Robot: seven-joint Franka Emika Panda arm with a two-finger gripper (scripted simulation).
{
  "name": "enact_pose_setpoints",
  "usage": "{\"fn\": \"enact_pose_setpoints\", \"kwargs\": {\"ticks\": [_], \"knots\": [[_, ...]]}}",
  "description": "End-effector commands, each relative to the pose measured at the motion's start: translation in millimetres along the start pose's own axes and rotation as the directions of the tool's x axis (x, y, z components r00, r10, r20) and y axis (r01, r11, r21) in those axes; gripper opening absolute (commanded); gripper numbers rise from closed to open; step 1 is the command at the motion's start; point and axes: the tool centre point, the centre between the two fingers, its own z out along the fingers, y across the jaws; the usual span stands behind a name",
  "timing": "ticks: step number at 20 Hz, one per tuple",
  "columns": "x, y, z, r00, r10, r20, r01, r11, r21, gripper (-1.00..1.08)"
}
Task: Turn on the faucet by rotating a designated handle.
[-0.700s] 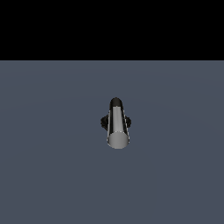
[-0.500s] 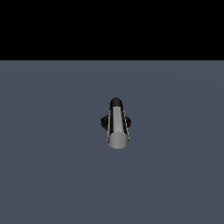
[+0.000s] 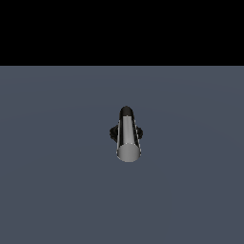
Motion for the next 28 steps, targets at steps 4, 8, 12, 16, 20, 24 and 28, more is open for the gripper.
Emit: {"fn": "enact_pose_setpoints", "kwargs": {"ticks": [4,8,12,16,20,24,28], "knots": [[7,-3,36,1.0,-0.006,0.0,0.006,1.0,0.001,-1.0],[14,-5,70,1.0,-0.011,0.0,0.011,1.0,0.002,-1.0],[21,-8,103,1.0,-0.017,0.0,0.017,1.0,0.003,-1.0],[27,-10,135,1.0,-0.022,0.0,0.022,1.0,0.004,-1.0],[34,-13,166,1.0,-0.027,0.0,0.027,1.0,0.005,-1.0],[40,-16,195,0.999,-0.032,0.0,0.032,0.999,0.006,-1.0],[47,-18,224,0.999,-0.037,-0.001,0.037,0.999,0.007,-1.0]]}}
